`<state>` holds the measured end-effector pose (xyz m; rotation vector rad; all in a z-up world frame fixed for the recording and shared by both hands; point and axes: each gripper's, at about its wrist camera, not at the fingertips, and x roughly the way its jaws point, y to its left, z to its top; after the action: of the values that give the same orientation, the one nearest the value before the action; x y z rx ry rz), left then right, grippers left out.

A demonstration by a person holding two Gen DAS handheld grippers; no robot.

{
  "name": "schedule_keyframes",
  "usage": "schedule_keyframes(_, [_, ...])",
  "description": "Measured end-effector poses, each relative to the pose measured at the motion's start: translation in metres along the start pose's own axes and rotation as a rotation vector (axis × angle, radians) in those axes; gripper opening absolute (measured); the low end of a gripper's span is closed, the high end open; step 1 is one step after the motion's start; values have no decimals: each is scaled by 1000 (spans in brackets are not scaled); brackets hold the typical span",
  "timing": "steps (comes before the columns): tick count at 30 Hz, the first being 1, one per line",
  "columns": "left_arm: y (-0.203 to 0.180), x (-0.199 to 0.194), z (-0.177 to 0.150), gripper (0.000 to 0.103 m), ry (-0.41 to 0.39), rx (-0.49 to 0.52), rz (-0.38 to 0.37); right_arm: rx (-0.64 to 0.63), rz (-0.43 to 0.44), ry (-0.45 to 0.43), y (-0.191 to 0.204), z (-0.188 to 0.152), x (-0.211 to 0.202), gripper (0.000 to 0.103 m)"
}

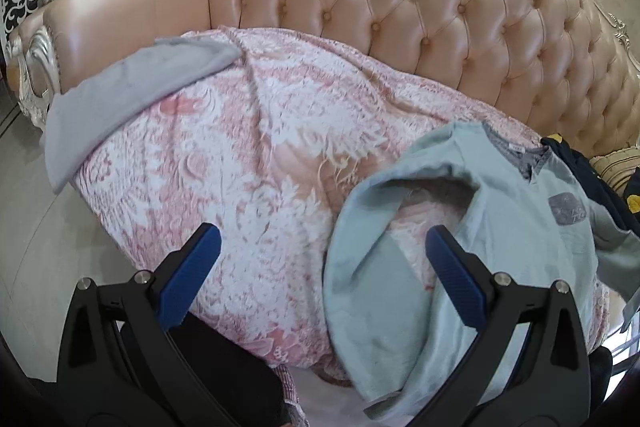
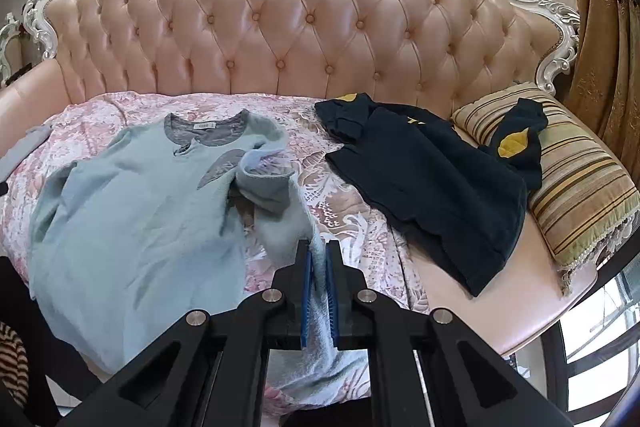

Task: Fold clothes
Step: 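Pull the grasped sleeve with the right gripper to flatten the shirt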

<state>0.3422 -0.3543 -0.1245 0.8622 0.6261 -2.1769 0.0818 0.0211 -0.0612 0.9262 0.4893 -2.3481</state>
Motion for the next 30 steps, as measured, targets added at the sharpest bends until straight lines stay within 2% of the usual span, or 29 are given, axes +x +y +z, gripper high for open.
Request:
schedule_keyframes(8, [14, 4, -12, 102, 15, 19, -3, -48, -74, -66, -35, 25, -5, 7])
schedule_keyframes(11, [13, 13, -12, 102, 55, 37, -7, -34, -114, -88, -61, 48, -12, 7])
schedule_keyframes(15, [9, 23, -6, 102, 69, 57, -28, -24, -148, -96, -94, 76, -11, 7])
schedule_keyframes(20, [6, 30, -7, 102, 99, 56, -33, 4, -148, -54, -124, 89, 11, 7])
schedule_keyframes(26, [-3, 29, -8, 102, 100, 88, -26, 24, -151, -5, -133, 78, 30, 7])
schedule_keyframes(30, [-20, 30, -3, 102, 94, 128, -45, 58, -157, 80, -146, 59, 52, 7])
